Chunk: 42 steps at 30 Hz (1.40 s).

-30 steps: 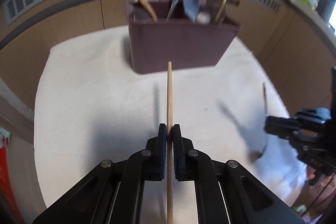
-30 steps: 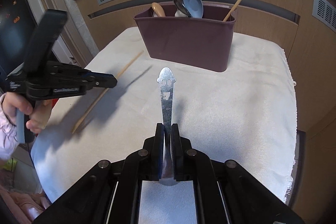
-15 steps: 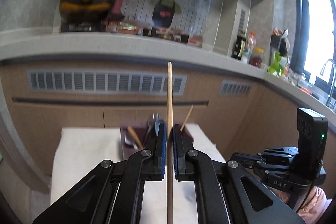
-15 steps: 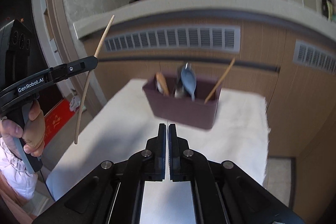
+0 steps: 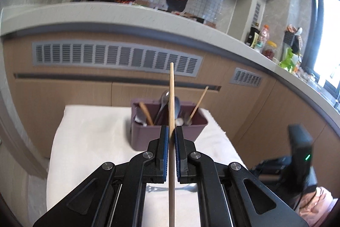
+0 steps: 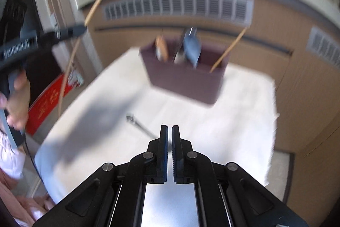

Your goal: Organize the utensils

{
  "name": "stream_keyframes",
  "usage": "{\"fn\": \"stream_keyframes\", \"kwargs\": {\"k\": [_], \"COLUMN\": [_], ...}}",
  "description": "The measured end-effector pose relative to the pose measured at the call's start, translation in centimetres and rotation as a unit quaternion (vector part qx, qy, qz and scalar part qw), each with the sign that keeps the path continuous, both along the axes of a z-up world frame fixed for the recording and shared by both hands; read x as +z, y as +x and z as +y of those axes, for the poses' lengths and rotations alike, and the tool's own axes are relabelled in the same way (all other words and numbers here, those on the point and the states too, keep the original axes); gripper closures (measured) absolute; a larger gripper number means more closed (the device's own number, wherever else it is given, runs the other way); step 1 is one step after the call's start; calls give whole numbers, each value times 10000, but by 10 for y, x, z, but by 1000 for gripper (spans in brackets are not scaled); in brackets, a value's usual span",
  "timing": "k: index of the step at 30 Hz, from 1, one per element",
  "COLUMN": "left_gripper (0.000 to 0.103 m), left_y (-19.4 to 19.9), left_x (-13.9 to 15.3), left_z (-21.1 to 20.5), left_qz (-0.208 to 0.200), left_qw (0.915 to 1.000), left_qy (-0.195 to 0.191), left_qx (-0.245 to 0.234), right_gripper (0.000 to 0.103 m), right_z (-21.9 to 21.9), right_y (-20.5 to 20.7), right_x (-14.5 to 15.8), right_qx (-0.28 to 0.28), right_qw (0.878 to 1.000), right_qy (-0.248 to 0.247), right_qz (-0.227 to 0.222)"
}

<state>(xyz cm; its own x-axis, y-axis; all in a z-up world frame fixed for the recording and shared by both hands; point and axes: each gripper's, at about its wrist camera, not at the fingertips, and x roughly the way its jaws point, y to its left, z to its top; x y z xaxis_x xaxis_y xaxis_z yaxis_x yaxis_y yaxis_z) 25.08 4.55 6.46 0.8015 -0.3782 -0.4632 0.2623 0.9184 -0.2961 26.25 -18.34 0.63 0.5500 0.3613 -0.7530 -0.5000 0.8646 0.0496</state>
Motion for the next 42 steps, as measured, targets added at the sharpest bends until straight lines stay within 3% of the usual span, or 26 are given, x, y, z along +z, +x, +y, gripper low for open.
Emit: {"fn": "stream_keyframes", "kwargs": {"k": [2, 8, 14, 19, 25, 29, 33, 39, 42], "left_gripper": [97, 97, 97, 97, 97, 97, 97, 97, 97], "left_y": [-1, 1, 3, 5, 8, 11, 14, 16, 17], "left_x": [-8, -26, -35, -43, -56, -65, -73, -78, -78], "left_z": [3, 11, 18, 24, 38, 49, 57, 57, 53], "left_qz": [87, 289, 303, 341, 479, 562, 628, 653, 667], "left_qw": [10000, 9996, 9995, 9993, 9984, 9975, 9967, 9964, 9964], "left_qy": [-16, -29, -70, -146, -275, -389, -473, -510, -516], "left_qx": [18, 40, 46, 41, 106, 177, 209, 170, 118], "right_gripper": [82, 81, 82, 73, 43, 31, 28, 22, 23], "right_z": [5, 18, 19, 26, 47, 63, 89, 47, 15], "right_y": [4, 11, 34, 45, 65, 79, 72, 61, 57], "right_x": [-23, -78, -99, -100, -96, -99, -107, -106, -106], "right_qx": [48, 172, -708, -1286, -1675, -2091, -1687, -1712, -1869], "right_qw": [9992, 9830, 9751, 9719, 9734, 9731, 9806, 9787, 9777], "right_qy": [-2, 632, 728, 875, 792, 231, -865, -944, -727], "right_qz": [408, 1715, 1973, 1767, 1349, 938, 490, 629, 619]}}
